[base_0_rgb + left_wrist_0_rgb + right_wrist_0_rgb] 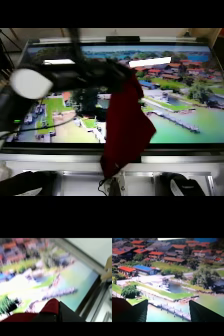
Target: Fold the shirts.
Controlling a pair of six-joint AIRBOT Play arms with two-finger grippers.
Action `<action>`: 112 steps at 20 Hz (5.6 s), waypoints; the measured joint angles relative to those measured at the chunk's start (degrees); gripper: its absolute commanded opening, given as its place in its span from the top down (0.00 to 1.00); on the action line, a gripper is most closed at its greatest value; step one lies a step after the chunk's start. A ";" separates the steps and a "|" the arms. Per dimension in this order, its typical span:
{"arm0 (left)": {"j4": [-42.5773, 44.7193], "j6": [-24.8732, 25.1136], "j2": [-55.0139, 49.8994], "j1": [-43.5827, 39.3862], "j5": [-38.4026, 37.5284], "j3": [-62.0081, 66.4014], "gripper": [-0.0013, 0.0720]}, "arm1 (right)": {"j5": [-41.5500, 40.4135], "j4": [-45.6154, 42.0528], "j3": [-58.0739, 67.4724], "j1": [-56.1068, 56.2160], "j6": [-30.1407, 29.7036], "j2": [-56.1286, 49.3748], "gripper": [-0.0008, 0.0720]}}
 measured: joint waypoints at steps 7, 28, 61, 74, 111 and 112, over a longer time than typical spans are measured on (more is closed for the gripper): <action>0.04 -10.80 -6.56 4.20 -4.74 -3.37 0.00 | 0.02 3.82 -15.04 0.00 1.92 -2.62 0.13; -18.08 -12.66 -6.14 0.24 -3.78 -41.16 0.19 | -10.10 24.04 -29.59 0.15 -12.76 -42.47 0.12; 10.67 -3.50 28.39 13.51 -8.13 1.33 0.94 | -23.32 24.13 -4.17 2.19 -13.46 2.19 0.88; 34.62 -22.01 23.89 18.01 -15.39 -14.05 0.94 | -1.92 13.70 -14.64 2.25 -11.08 -8.74 0.88; -9.22 -18.25 -13.44 17.16 -1.18 -34.16 0.47 | -5.01 29.64 -36.33 -17.09 -12.17 -36.04 0.20; -9.55 -18.32 -13.77 17.09 0.09 -34.27 0.58 | -5.03 29.75 -36.37 -17.09 -12.17 -36.04 0.20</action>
